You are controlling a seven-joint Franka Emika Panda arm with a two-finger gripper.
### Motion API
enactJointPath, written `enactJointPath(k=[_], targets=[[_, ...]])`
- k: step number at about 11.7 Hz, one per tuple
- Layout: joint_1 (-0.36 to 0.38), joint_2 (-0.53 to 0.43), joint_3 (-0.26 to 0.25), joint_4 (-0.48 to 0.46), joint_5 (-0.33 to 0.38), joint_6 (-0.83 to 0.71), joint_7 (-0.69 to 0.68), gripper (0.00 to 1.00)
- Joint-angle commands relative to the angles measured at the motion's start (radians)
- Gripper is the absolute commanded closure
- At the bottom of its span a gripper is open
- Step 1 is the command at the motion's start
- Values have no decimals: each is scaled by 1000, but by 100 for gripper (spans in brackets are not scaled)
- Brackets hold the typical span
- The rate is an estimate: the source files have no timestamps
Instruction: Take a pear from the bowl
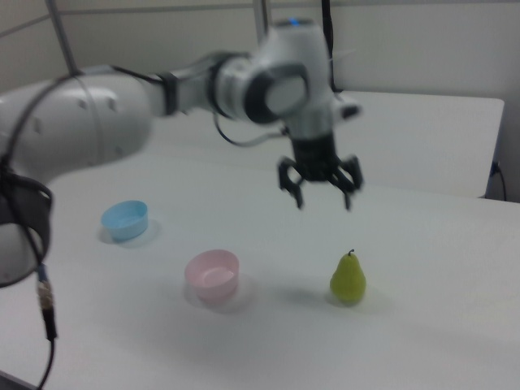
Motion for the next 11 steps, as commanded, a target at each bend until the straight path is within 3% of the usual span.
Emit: enactJointPath(k=[1,5,7,11], targets=[[100,-214,-7,-80,-22,-179,117,0],[248,-444,-29,-195,135,-307,400,0],[333,-478,-58,-248,198,-292,412,0],[398,-472,-52,-304,218,-177,401,0]])
